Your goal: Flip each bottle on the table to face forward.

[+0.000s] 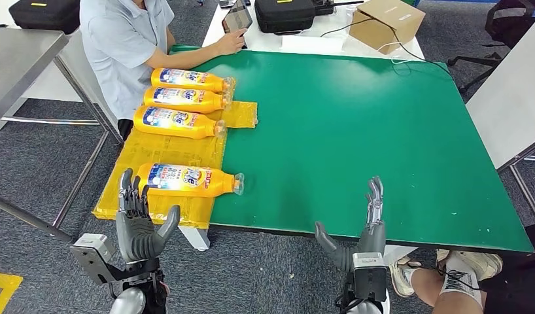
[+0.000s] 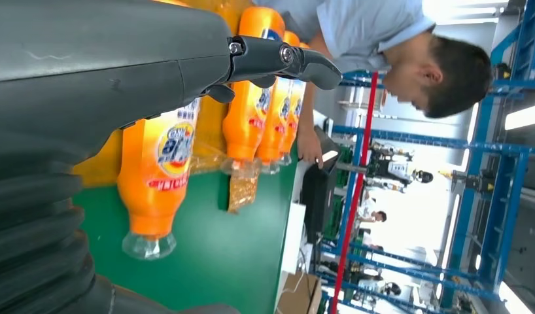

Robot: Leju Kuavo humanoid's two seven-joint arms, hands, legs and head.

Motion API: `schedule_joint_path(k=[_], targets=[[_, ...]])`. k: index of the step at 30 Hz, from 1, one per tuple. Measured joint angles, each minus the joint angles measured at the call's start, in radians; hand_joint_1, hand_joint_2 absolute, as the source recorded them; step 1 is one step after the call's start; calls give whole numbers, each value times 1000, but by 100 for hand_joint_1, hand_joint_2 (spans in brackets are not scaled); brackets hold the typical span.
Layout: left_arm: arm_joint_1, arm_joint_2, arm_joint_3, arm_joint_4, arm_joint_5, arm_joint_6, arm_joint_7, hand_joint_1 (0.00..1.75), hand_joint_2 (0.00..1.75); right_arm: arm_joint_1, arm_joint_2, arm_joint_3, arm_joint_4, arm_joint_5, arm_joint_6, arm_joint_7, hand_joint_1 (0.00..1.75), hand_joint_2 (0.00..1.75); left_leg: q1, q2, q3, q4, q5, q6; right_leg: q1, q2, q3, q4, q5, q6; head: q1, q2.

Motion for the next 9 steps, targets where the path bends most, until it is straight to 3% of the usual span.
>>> schedule_joint_path(k=[2, 6, 7, 8, 9], targets=[[7, 0, -12, -4, -8, 5, -1, 0, 175, -1, 0, 0, 4, 5, -1, -2, 0, 175, 0, 0, 0, 0, 0, 0, 0, 0, 0, 0, 0, 0, 0, 0], [22, 2, -31, -11, -37, 22, 12, 0, 175, -6, 0, 0, 13, 15, -16, -3, 0, 0, 0, 0, 0, 0, 0, 0, 0, 0, 0, 0, 0, 0, 0, 0], [26, 3, -36, -13, -46, 24, 20, 0, 175, -8, 0, 0, 16, 16, -24, -3, 0, 0, 0, 0, 0, 0, 0, 0, 0, 0, 0, 0, 0, 0, 0, 0], [30, 5, -41, -13, -56, 26, 29, 0, 175, -12, 0, 0, 21, 16, -34, -3, 0, 44, 0, 0, 0, 0, 0, 0, 0, 0, 0, 0, 0, 0, 0, 0], [32, 6, -43, -13, -60, 27, 34, 0, 175, -14, 0, 0, 23, 17, -38, -3, 0, 58, 0, 0, 0, 0, 0, 0, 0, 0, 0, 0, 0, 0, 0, 0]])
